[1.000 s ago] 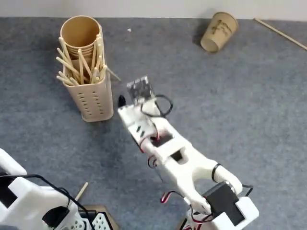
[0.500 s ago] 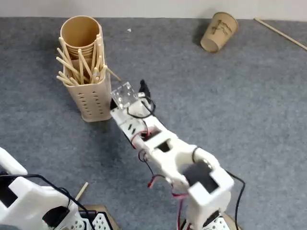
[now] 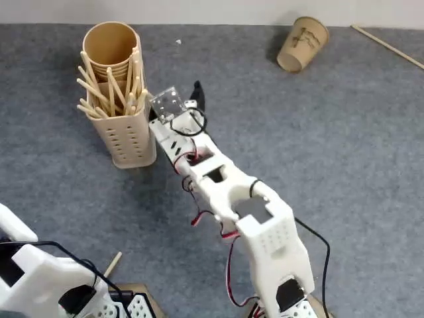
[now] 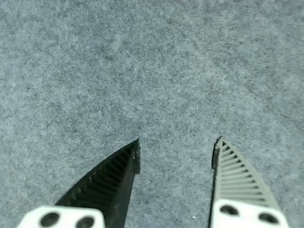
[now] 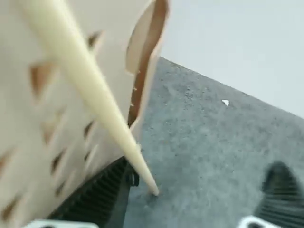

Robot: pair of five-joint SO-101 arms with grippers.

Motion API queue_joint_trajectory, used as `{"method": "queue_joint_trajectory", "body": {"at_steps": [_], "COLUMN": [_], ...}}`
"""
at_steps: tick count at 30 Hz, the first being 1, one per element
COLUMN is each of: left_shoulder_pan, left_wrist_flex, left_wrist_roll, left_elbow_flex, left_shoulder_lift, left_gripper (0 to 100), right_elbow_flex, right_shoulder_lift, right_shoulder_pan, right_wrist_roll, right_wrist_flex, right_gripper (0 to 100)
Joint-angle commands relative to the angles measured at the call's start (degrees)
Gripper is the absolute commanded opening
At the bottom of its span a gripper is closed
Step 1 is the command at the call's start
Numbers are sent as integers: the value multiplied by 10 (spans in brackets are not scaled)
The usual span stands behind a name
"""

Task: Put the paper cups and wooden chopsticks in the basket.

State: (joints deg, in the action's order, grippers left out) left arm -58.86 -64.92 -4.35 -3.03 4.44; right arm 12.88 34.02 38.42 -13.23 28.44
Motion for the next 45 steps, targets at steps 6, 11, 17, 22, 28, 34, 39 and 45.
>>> {"method": "queue_joint_trajectory", "body": {"at_steps": [6,11,17,22,28,34,39,45], "left_shoulder_pan": [5,5,18,17,8,8,-4,-2], "left_wrist_flex": [4,4,4,4,4,3,-12,-13], "left_wrist_roll": [2,2,2,2,2,2,2,2], "left_elbow_flex": [5,5,4,3,4,3,3,4], "left_shoulder_lift": [-15,-14,-14,-14,-14,-13,-13,-17], "left_gripper": [262,262,261,261,262,261,262,262], "right_elbow_flex": [-87,-86,-3,76,59,-44,-59,27], "right_shoulder_lift": [57,30,-135,-329,-532,-575,-569,-447], "right_shoulder_pan": [-15,-48,-39,-49,-73,-75,-69,-81], "right_wrist_roll": [-87,-87,-84,47,158,168,179,55], "right_wrist_flex": [20,71,-25,-228,-564,-681,-837,-865], "right_gripper": [34,5,4,4,4,4,4,4]}}
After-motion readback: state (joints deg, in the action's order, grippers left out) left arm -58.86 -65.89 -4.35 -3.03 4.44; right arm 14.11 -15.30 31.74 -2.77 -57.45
